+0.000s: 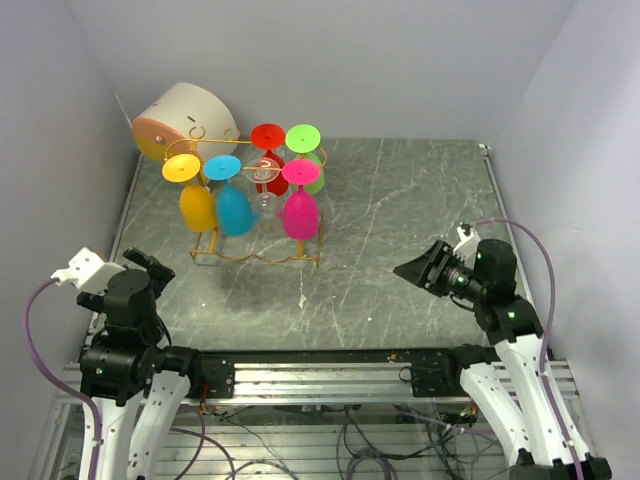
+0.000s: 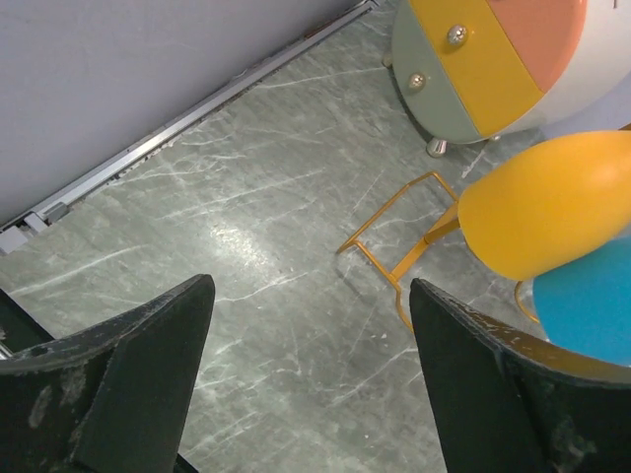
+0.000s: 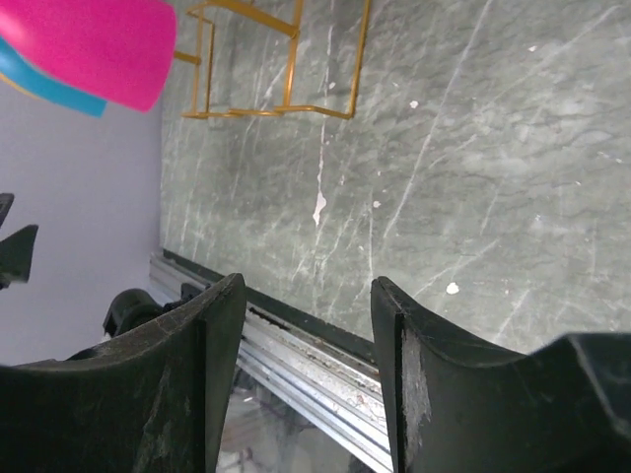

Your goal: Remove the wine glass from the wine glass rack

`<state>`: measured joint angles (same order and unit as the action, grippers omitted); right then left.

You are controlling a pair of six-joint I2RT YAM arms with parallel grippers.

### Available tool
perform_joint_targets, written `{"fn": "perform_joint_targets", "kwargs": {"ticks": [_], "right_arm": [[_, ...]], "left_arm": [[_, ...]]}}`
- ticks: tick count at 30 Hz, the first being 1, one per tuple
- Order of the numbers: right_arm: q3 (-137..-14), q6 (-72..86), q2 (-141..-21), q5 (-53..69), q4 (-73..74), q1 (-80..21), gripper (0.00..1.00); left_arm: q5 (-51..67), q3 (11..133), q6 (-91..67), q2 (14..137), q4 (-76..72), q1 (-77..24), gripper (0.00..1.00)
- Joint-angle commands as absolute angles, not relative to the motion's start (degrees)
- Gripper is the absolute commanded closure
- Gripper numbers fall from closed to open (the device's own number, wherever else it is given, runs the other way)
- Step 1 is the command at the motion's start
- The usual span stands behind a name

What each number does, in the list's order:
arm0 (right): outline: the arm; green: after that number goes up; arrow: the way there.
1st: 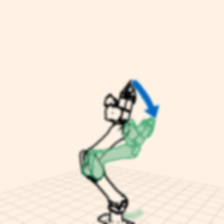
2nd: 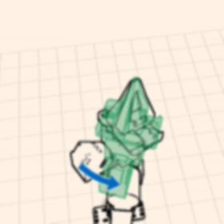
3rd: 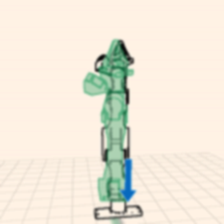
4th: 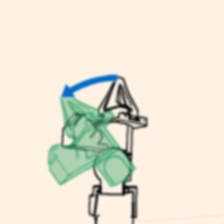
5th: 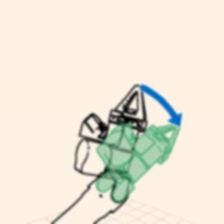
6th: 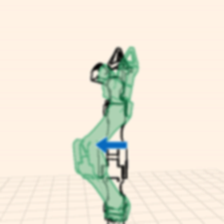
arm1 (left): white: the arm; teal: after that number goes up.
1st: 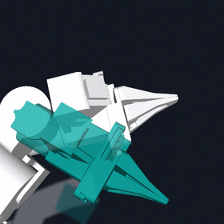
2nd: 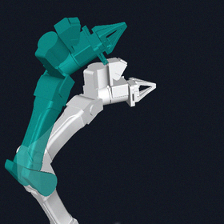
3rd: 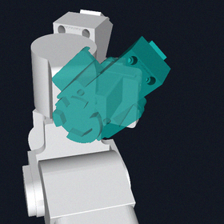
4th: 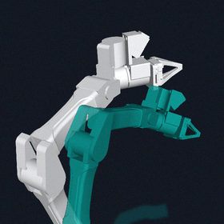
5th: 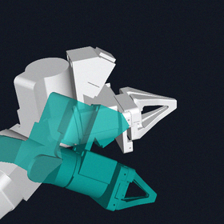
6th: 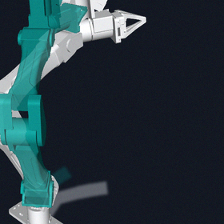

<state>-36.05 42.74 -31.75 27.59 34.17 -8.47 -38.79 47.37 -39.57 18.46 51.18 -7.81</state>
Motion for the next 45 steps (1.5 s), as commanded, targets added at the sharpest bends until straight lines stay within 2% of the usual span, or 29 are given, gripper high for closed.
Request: {"fn": "perform_joint_targets", "kwargs": {"ticks": [1, 6, 9, 14, 20, 24, 30, 45], "right_arm": [[-40.1, 40.5, -37.2, 33.7, 30.0, -8.6, 0.46], [-48.3, 43.8, -43.4, 36.3, 25.5, -8.6, 0.46], [-55.6, 45.8, -49.9, 37.5, 25.2, -8.6, 0.47], [-66.8, 50.1, -58.1, 38.3, 23.5, -8.8, 0.47], [-79.6, 49.8, -68.6, 35.1, 28.1, -12.1, 0.50], [-87.2, 48.4, -74.5, 28.4, 30.9, -20.5, 0.51], [-88.8, 51.3, -78.9, 26.5, 28.3, -25.4, 0.53], [-92.0, 56.2, -85.6, 26.7, 23.7, -27.9, 0.55]], "left_arm": [[-39.0, 48.5, -39.2, 18.2, 50.5, -7.6, 0.12], [-39.4, 48.4, -39.4, 16.7, 50.5, -7.5, 0.14], [-39.8, 48.2, -39.2, 16.5, 50.4, -7.5, 0.01], [-39.4, 48.6, -39.4, 17.7, 50.7, -7.5, 0.00], [-38.5, 48.2, -38.8, 18.9, 50.1, -7.5, 0.08], [-38.5, 48.0, -38.8, 18.6, 49.8, -7.5, 0.11], [-38.6, 47.8, -38.9, 17.5, 49.9, -7.5, 0.14], [-38.6, 47.9, -39.0, 17.3, 50.0, -7.5, 0.16]]}}
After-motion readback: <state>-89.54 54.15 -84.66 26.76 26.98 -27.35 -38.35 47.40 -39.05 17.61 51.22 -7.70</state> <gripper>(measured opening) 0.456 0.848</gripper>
